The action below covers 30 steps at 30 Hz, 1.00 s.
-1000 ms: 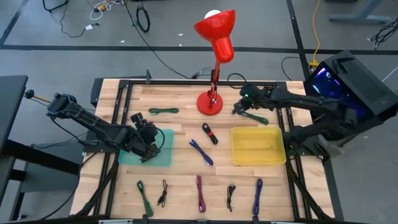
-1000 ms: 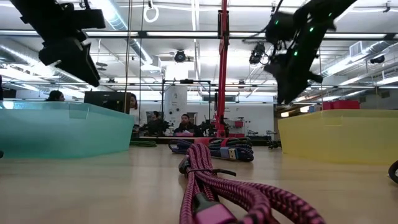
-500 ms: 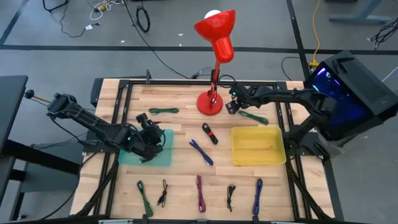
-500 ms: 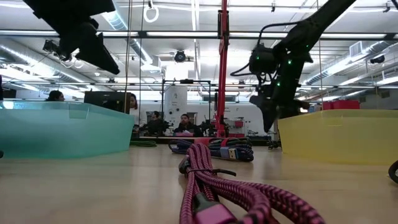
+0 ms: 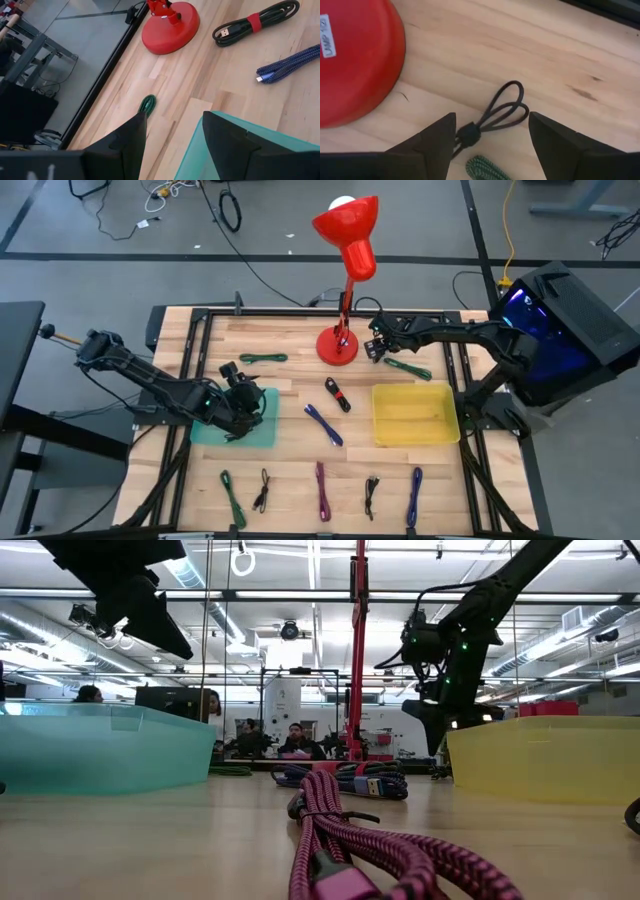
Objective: Pick & Place USB Port
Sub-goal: Put the black charger cable into the green bin
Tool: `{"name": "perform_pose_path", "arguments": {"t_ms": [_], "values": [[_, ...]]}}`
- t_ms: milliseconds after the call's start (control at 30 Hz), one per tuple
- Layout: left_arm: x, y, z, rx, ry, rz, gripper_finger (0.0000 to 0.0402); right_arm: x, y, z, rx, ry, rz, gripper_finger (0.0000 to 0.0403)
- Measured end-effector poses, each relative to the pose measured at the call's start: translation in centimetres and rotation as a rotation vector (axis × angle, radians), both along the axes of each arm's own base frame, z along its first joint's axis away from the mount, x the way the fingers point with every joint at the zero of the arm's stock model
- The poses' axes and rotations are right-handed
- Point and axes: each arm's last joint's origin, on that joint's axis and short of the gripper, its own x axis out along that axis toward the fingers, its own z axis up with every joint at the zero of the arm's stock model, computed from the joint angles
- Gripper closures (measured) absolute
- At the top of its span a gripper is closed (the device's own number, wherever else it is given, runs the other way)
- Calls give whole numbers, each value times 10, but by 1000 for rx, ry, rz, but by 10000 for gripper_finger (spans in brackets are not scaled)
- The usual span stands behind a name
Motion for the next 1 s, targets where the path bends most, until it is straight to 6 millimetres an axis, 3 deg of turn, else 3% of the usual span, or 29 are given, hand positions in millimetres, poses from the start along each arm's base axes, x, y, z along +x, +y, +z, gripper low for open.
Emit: {"name": "perform_pose_path", "arguments": {"t_ms": [667,867,1000], "values": [[1,-1,-1,-41,7,-18,202,7,-5,-20,-14,10,-16,158],[2,-2,0,-46,-1,-19,202,10,-6,-27,8,13,3,210],[2,-2,0,-47,-4,-19,202,10,-6,-31,21,30,16,272]]}}
